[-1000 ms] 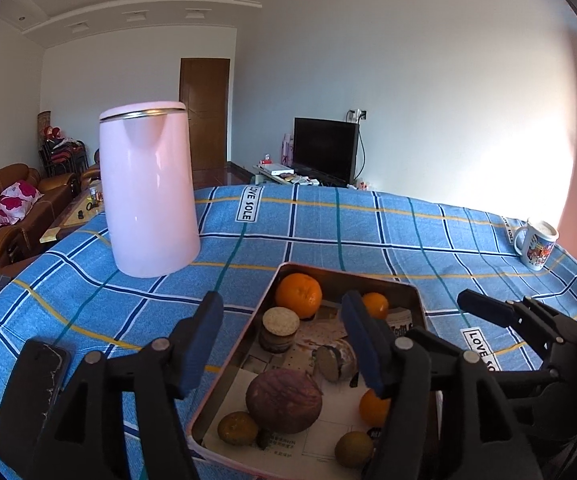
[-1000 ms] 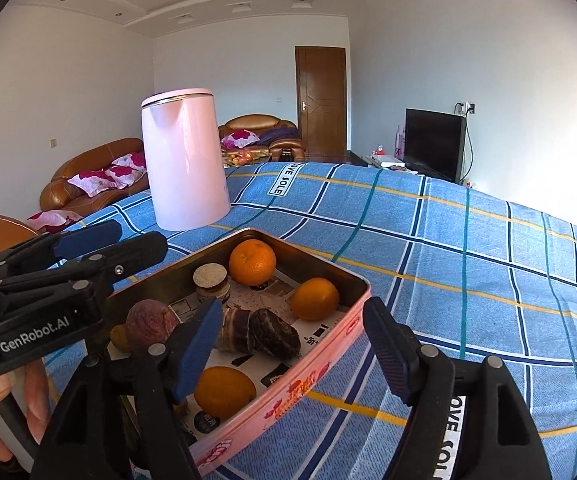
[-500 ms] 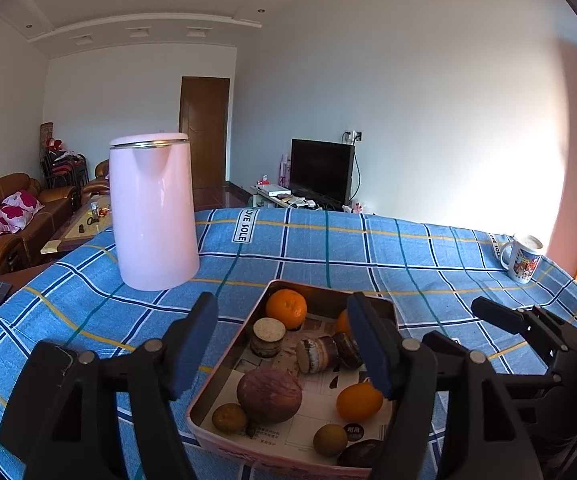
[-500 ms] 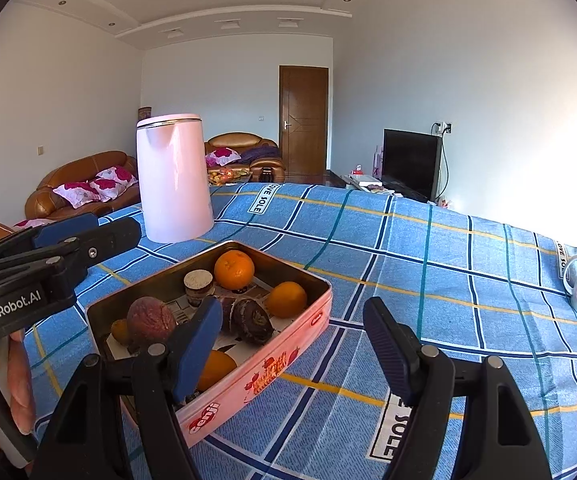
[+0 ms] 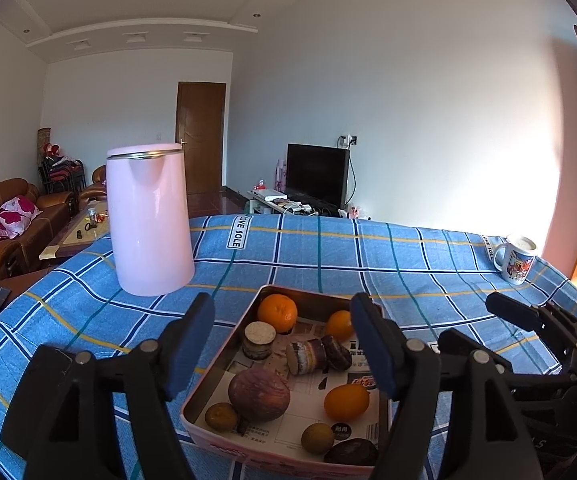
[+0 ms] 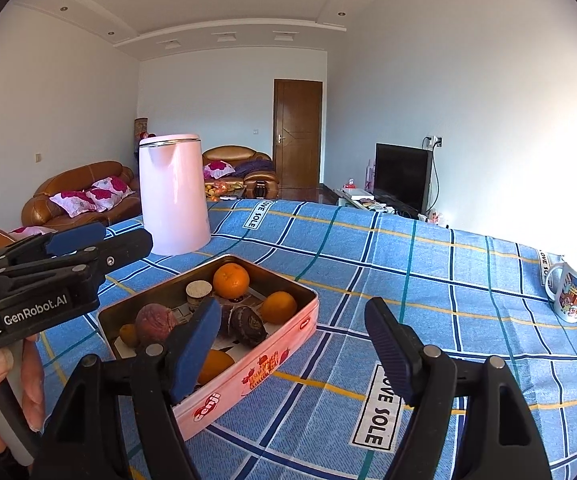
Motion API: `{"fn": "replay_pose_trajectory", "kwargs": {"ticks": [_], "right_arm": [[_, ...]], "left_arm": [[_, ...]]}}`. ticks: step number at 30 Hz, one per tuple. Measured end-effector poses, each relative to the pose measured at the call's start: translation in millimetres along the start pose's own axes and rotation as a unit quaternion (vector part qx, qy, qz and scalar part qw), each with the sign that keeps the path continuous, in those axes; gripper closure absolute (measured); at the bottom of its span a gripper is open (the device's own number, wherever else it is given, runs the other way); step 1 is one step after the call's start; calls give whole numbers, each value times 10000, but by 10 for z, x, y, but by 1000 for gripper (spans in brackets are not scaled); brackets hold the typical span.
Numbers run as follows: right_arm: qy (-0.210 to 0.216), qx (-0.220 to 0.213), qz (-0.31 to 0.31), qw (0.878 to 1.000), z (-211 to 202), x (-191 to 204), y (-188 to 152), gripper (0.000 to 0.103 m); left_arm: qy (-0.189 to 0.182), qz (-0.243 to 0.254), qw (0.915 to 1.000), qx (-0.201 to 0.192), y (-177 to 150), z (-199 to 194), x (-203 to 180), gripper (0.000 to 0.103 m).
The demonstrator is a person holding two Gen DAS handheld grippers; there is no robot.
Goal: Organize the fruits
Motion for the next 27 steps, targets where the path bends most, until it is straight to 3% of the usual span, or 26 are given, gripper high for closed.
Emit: {"fn": "replay_pose_trajectory", "kwargs": {"ticks": [20, 22, 24, 27], "right_arm": [[-95, -171, 134, 9997, -182, -105, 22, 26], [-112, -201, 154, 9996, -204, -125, 29, 25], [-140, -232, 173, 9995, -231, -152, 30, 24], [-170, -274, 212, 9993, -255, -199, 38, 23]], "left_arm": [[-107, 86, 9999, -39, 7, -61, -102, 30], [-117, 105, 9999, -40, 10, -71, -121, 23], [-102, 130, 9998, -83, 17, -89, -140, 9], [-116, 133, 9997, -183, 44, -131, -163, 4]]}}
Point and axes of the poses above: each gripper's, at about its wrist camera, not at the fingertips, and z roughly the way its jaws point, x to its left, y to its top, the point moved 6 cm from there along z, roughly the way its jaws point, and after that the axes turned 1 degree about -x, right-handed, at the moved point
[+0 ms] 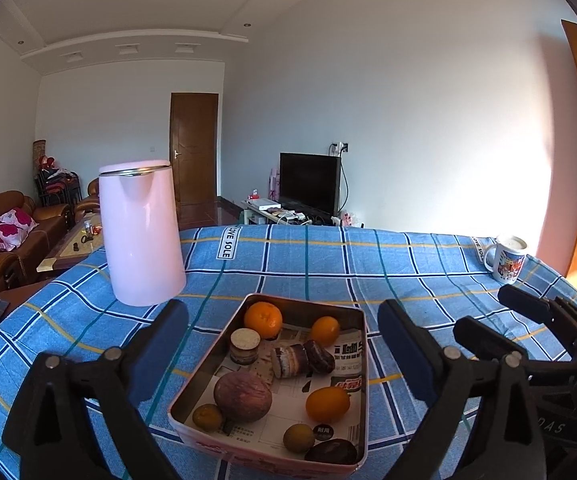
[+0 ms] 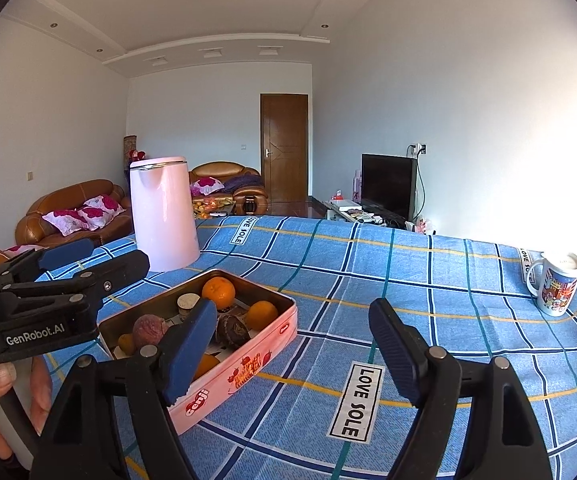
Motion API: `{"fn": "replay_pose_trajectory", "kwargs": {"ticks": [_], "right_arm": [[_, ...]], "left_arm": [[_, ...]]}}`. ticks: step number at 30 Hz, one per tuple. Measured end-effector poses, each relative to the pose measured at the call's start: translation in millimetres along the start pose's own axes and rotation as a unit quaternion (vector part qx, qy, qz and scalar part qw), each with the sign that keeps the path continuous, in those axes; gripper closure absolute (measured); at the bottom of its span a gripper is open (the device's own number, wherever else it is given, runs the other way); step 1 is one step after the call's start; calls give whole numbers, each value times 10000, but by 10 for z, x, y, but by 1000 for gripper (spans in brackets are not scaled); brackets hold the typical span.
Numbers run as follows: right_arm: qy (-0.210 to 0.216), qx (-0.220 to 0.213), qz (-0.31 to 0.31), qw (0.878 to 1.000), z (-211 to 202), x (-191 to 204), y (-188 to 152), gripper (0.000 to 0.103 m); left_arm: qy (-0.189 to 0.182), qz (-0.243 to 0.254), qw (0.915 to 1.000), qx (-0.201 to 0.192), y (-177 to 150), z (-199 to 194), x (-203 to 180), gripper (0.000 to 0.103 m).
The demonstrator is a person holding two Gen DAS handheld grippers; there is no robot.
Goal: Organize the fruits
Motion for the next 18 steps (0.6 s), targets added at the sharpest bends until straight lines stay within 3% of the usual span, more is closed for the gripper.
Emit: {"fn": "replay_pose_trajectory", "kwargs": {"ticks": [18], "right_arm": [[-49, 42, 112, 9999, -32, -119, -81, 21]], "left_arm": [[-59, 11, 10000, 10, -7, 1, -49, 0]]}}
Point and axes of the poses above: each gripper's, at about its wrist camera, not at the fingertips, and z roughly the way its jaws point, x to its left, y to its top, the point moved 6 cm from there along z, roughly the way its jaws point, and after that the axes turned 1 degree about -x, right-handed, at the moved point
